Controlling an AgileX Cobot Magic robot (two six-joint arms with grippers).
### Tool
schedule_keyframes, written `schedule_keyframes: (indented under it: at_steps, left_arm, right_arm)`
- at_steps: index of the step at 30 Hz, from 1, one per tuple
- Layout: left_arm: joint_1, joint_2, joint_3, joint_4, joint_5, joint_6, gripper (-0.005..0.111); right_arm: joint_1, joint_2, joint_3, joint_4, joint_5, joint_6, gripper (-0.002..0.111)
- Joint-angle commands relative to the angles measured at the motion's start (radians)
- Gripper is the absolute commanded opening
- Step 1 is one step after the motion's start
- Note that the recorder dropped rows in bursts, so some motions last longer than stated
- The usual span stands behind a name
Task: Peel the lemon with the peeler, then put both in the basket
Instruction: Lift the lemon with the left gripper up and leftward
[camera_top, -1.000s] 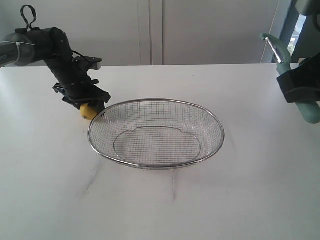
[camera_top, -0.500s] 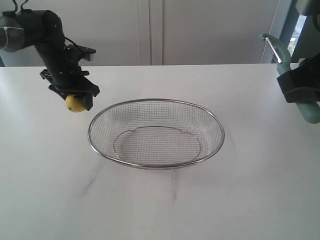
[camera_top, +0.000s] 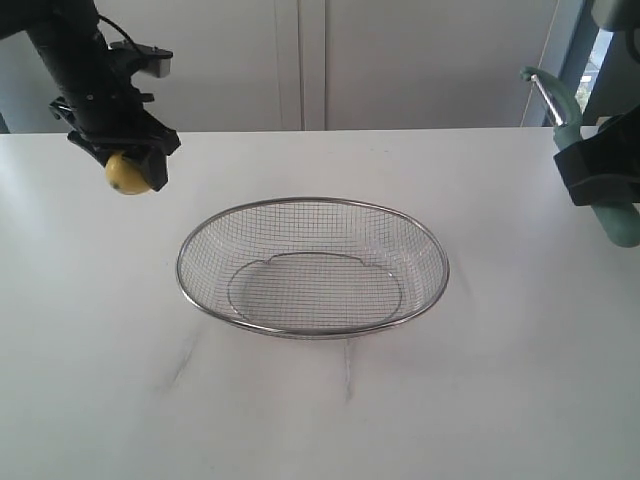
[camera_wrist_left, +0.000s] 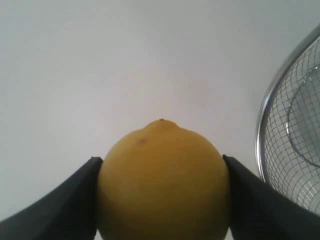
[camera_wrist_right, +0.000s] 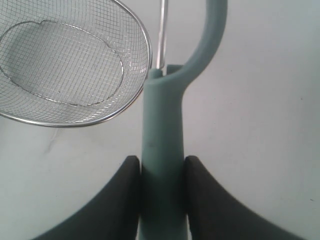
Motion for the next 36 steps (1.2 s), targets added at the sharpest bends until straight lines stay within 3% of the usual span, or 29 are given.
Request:
schedule_keyframes:
  at_steps: [1, 11, 17, 21, 30, 36]
  left_arm:
    - [-0.001, -0.053, -0.006, -0.023, 0.091, -0.005, 0.000]
    - [-0.001, -0.186, 0.084, -0.134, 0.091, 0.044, 0.000]
    - [-0.001, -0.293, 0.205, -0.206, 0.091, 0.124, 0.000]
    - [-0.001, -0.390, 0.339, -0.308, 0.090, 0.199, 0.000]
    - [-0.001, -0.623, 0.673, -0.516, -0.090, 0.410, 0.000]
    - [-0.001, -0.804, 0.790, -0.527, -0.134, 0.425, 0.000]
  right_arm:
    - [-0.002, -0.008, -0.001, 0.001, -0.005, -0.003, 0.000]
    - [-0.002, -0.008, -0.001, 0.001, -0.005, -0.003, 0.000]
    - [-0.002, -0.008, -0.001, 0.001, -0.005, -0.003, 0.000]
    - [-0.002, -0.008, -0.001, 0.001, -0.005, -0.003, 0.000]
    - [-0.002, -0.008, -0.001, 0.001, -0.005, -0.003, 0.000]
    - [-0.002, -0.008, -0.001, 0.001, -0.005, -0.003, 0.000]
